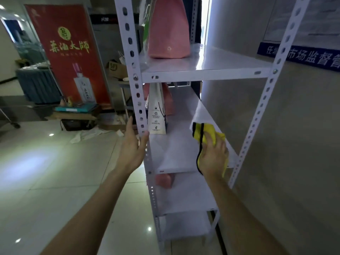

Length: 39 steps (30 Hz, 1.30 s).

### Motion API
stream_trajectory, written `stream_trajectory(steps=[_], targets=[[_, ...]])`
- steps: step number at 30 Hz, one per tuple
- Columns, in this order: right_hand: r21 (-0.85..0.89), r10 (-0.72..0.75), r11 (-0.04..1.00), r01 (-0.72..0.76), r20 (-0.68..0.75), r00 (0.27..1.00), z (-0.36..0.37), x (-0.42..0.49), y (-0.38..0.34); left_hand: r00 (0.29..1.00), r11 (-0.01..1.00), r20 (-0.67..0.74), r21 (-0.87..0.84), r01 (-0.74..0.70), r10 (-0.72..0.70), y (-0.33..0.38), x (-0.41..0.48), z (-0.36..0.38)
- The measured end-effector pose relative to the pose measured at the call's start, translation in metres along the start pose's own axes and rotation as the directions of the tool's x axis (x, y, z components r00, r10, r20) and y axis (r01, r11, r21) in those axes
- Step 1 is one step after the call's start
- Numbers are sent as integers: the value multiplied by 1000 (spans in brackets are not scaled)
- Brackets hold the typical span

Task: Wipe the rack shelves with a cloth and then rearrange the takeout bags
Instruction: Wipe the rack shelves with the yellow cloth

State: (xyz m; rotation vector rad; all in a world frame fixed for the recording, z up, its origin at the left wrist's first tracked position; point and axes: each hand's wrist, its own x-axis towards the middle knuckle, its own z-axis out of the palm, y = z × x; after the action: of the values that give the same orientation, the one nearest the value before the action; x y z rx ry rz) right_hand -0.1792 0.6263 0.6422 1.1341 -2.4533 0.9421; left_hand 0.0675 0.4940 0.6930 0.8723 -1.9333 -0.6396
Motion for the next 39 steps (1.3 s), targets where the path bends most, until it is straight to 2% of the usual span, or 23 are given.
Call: stream_trajectory(steps=[2, 4, 7, 9, 11, 13, 16, 19, 21, 22, 23, 24, 25, 26, 27, 28, 29, 31, 32, 33, 34, 36, 39], targets=[[-20, -106, 993, 115, 268, 957, 46, -23, -24, 1000, 1000, 11, 6, -7, 7, -15, -6, 18], [-20, -281, 947, 321, 434, 856, 81, -41, -57, 997, 995, -25, 63, 76, -75, -29, -10, 29], [93, -480, 860, 501, 477, 736, 103, -45, -90, 989, 979, -76, 152, 138, -127, -43, -15, 40], [163, -525, 844, 511, 443, 727, 102, -34, -77, 989, 972, -127, 212, 104, -78, -47, -15, 45], [147, -471, 880, 452, 398, 788, 102, -16, -40, 985, 955, -163, 277, 104, -60, -51, -13, 49], [45, -349, 932, 358, 369, 861, 100, 16, 6, 981, 935, -177, 330, 135, -79, -54, -11, 51], [-135, -155, 968, 212, 342, 927, 94, 88, 67, 976, 933, -207, 332, 139, -72, -59, -14, 51], [-194, 46, 981, 18, 318, 947, 101, 152, 92, 976, 938, -213, 327, 114, -44, -59, -18, 51], [-214, 130, 975, -64, 309, 942, 116, 156, 67, 971, 940, -234, 320, 117, -41, -59, -21, 51], [-201, 81, 980, -9, 352, 933, 125, 145, 45, 968, 941, -247, 319, 112, -32, -58, -21, 52], [-142, -49, 983, 119, 419, 906, 133, 127, 21, 966, 942, -256, 319, 104, -20, -58, -21, 52], [-55, -241, 952, 302, 476, 846, 138, 104, -1, 965, 944, -262, 316, 92, -7, -56, -20, 53], [52, -416, 888, 458, 516, 748, 139, 81, -13, 964, 947, -266, 312, 77, 9, -55, -20, 54], [136, -528, 826, 546, 523, 669, 137, 69, -15, 962, 948, -271, 311, 63, 25, -53, -19, 55], [184, -598, 781, 596, 492, 632, 132, 72, -8, 961, 950, -275, 307, 53, 36, -52, -19, 55], [137, -609, 770, 623, 445, 656, 126, 83, 5, 959, 951, -279, 307, 49, 41, -50, -18, 56], [23, -536, 814, 580, 413, 736, 120, 98, 23, 959, 951, -282, 306, 53, 37, -49, -18, 56], [-178, -221, 943, 281, 294, 930, 106, 123, 65, 959, 950, -285, 303, 73, 18, -49, -19, 56], [-224, -52, 968, 112, 257, 965, 99, 126, 81, 958, 950, -286, 302, 84, 7, -49, -19, 56], [-243, 53, 970, 13, 264, 963, 91, 121, 84, 957, 949, -291, 302, 94, -2, -49, -19, 56], [-242, 75, 970, -7, 274, 959, 91, 106, 75, 955, 947, -297, 302, 104, -10, -50, -19, 56], [-187, -60, 973, 136, 362, 930, 91, 63, 38, 953, 948, -303, 296, 117, -23, -51, -19, 57], [81, -475, 871, 485, 394, 787, 89, -9, -12, 954, 951, -298, 289, 107, -17, -52, -17, 58]])
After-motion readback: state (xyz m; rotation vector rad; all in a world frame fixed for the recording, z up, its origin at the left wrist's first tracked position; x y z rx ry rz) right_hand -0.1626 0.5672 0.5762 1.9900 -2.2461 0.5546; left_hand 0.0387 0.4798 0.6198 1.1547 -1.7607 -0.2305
